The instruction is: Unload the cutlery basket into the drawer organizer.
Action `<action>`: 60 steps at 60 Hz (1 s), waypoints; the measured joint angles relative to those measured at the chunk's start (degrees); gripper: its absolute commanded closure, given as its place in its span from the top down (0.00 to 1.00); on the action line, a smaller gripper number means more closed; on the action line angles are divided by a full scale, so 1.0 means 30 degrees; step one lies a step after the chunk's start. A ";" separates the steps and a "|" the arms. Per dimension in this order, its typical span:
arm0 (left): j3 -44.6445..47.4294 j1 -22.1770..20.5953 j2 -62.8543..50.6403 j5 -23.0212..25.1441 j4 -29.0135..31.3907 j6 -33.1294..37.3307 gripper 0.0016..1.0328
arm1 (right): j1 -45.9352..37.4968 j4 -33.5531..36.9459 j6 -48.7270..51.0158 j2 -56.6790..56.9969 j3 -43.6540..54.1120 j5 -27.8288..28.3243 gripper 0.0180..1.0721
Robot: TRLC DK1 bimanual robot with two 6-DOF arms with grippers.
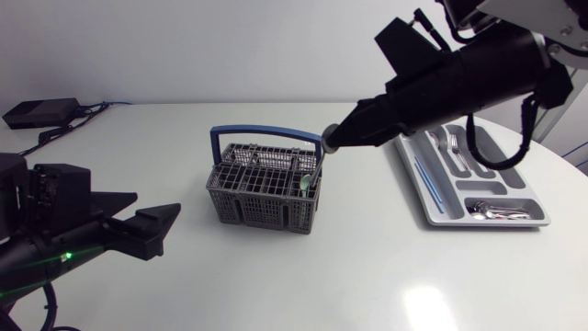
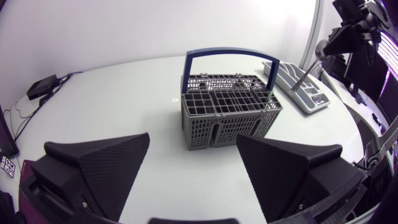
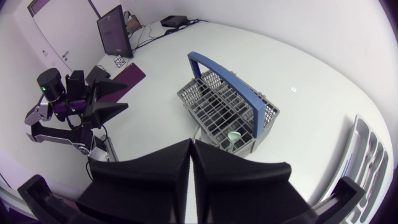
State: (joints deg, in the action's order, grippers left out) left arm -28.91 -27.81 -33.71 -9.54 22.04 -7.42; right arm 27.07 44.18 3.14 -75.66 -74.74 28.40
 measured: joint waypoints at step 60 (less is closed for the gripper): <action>0.6273 0.5974 0.7592 0.1603 -0.5005 0.1508 0.95 | -1.0739 0.2798 0.7213 0.3089 0.3468 0.0335 0.05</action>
State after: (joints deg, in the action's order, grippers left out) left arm -10.09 -9.89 -10.94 -4.73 7.03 -2.90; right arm -5.15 52.58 24.77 -66.39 -64.34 29.41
